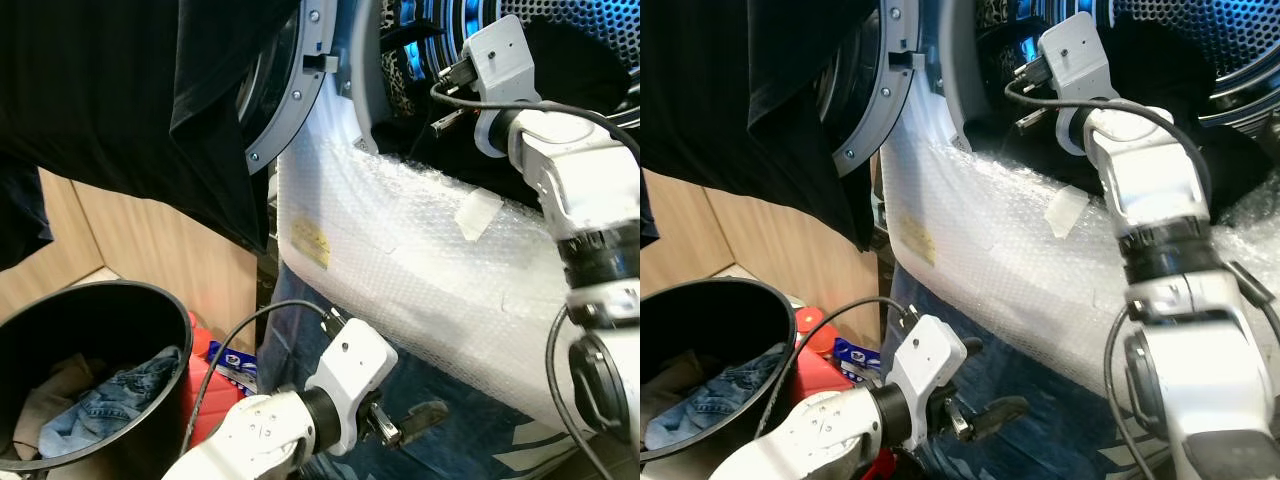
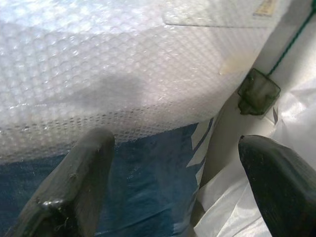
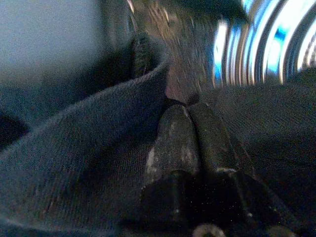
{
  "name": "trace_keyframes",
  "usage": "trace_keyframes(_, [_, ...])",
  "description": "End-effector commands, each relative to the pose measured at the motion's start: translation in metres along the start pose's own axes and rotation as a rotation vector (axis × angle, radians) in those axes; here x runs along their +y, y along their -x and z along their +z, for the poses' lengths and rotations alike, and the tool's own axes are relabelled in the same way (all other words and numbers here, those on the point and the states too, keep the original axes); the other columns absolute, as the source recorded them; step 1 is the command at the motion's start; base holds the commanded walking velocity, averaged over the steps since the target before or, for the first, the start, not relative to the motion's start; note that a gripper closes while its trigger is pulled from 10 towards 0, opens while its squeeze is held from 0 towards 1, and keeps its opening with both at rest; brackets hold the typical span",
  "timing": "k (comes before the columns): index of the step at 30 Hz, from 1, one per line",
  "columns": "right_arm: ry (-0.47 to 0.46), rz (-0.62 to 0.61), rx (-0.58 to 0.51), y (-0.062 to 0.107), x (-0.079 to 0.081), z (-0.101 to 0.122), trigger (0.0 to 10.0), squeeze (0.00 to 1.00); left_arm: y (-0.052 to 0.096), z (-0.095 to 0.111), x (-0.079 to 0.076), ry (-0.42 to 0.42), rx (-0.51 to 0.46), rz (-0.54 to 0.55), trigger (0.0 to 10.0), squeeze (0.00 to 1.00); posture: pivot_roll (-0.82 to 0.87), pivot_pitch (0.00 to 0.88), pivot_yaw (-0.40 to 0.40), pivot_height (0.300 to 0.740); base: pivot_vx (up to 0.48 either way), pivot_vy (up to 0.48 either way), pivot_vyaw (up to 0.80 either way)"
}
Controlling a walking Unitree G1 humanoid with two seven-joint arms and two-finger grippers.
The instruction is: Clothes washing
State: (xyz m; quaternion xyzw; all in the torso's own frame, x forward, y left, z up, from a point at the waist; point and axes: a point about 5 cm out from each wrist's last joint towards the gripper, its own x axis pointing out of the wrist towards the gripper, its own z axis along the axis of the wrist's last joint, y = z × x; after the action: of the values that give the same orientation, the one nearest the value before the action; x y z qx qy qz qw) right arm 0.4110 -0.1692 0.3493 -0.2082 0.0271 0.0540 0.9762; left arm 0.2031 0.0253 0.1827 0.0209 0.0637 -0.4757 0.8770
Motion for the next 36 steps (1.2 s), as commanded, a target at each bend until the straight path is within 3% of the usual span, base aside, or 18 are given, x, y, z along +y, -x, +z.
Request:
trace_keyframes(1, [-0.034, -0.166, 0.062, -0.002, -0.021, -0.008, 0.0, 0.00, 0.000, 0.001, -0.006, 0.011, -0.011, 0.001, 10.0, 0.00, 0.00, 0.099, -0.190, 0.740, 0.000, 0.000, 0.00])
trace_keyframes(4, [-0.103, -0.331, 0.099, 0.002, -0.043, -0.012, 0.0, 0.00, 0.000, 0.000, -0.007, 0.018, -0.006, 0.015, 10.0, 0.00, 0.01, 0.101, -0.202, 0.740, 0.000, 0.000, 0.00])
trace_keyframes(5, [-0.103, -0.331, 0.099, 0.002, -0.043, -0.012, 0.0, 0.00, 0.000, 0.000, -0.007, 0.018, -0.006, 0.015, 10.0, 0.00, 0.01, 0.101, -0.202, 0.740, 0.000, 0.000, 0.00])
trace_keyframes(6, [-0.133, -0.462, 0.121, 0.007, -0.062, -0.018, 0.0, 0.00, 0.000, -0.001, -0.008, 0.021, -0.006, 0.024, 10.0, 0.00, 0.02, 0.098, -0.208, 0.740, 0.000, 0.000, 0.00])
trace_keyframes(9, [-0.183, -0.649, 0.138, 0.018, -0.089, -0.026, 0.0, 0.00, 0.000, -0.001, -0.008, 0.024, -0.007, 0.031, 10.0, 0.00, 0.02, 0.095, -0.207, 0.740, 0.000, 0.000, 0.00])
trace_keyframes(13, [-0.225, -0.773, 0.144, 0.029, -0.108, -0.032, 0.0, 0.00, 0.000, -0.001, -0.009, 0.025, -0.006, 0.034, 10.0, 0.00, 0.02, 0.088, -0.201, 0.740, 0.000, 0.000, 0.00])
trace_keyframes(15, [-0.179, -0.821, 0.132, 0.032, -0.115, -0.030, 0.0, 0.00, 0.000, -0.001, -0.009, 0.025, -0.006, 0.033, 10.0, 0.00, 0.02, 0.085, -0.197, 0.740, 0.000, 0.000, 0.00])
trace_keyframes(16, [-0.168, -0.816, 0.111, 0.032, -0.115, -0.027, 9.6, 0.00, 0.000, -0.001, -0.008, 0.025, -0.004, 0.031, 10.0, 0.00, 0.02, 0.081, -0.193, 0.740, 0.000, 0.000, 0.00])
trace_keyframes(17, [-0.182, -0.805, 0.081, 0.032, -0.115, -0.024, 10.0, 0.00, 0.001, -0.001, -0.008, 0.026, -0.002, 0.030, 10.0, 0.00, 0.01, 0.077, -0.188, 0.740, 0.000, 0.000, 0.00])
trace_keyframes(18, [-0.201, -0.769, 0.060, 0.030, -0.112, -0.021, 10.0, 0.00, 0.001, -0.001, -0.008, 0.025, -0.002, 0.029, 10.0, 0.00, 0.01, 0.077, -0.188, 0.740, 0.000, 0.000, 0.00])
trace_keyframes(19, [-0.204, -0.748, 0.049, 0.028, -0.109, -0.018, 10.0, 0.13, 0.001, -0.002, -0.008, 0.025, -0.002, 0.027, 10.0, 0.00, 0.01, 0.072, -0.182, 0.740, 0.000, 0.000, 0.00])
trace_keyframes(20, [-0.190, -0.718, 0.028, 0.025, -0.103, -0.014, 10.0, 1.00, 0.000, -0.001, -0.008, 0.025, -0.002, 0.021, 10.0, 0.00, 0.01, 0.071, -0.180, 0.740, 0.000, 0.000, 0.00])
trace_keyframes(24, [-0.253, -0.702, 0.028, 0.024, -0.097, -0.015, 10.0, 1.00, 0.000, -0.001, -0.009, 0.023, -0.001, 0.012, 10.0, 0.00, 0.01, 0.064, -0.176, 0.740, 0.000, 0.000, 0.00])
trace_keyframes(27, [-0.248, -0.708, 0.011, 0.024, -0.095, -0.017, 10.0, 1.00, 0.000, -0.001, -0.008, 0.022, 0.001, 0.011, 10.0, 0.00, 0.01, 0.055, -0.169, 0.740, 0.000, 0.000, 0.00])
trace_keyframes(29, [-0.285, -0.726, 0.037, 0.026, -0.098, -0.029, 10.0, 1.00, 0.000, -0.001, -0.007, 0.020, 0.002, 0.011, 10.0, 0.00, 0.01, 0.051, -0.164, 0.740, 0.000, 0.000, 0.00])
trace_keyframes(36, [-0.277, -0.765, 0.057, 0.035, -0.102, -0.045, 10.0, 1.00, 0.000, -0.001, -0.002, -0.002, 0.007, 0.009, 10.0, 0.00, 0.00, 0.044, -0.142, 0.740, 0.000, 0.000, 0.00])
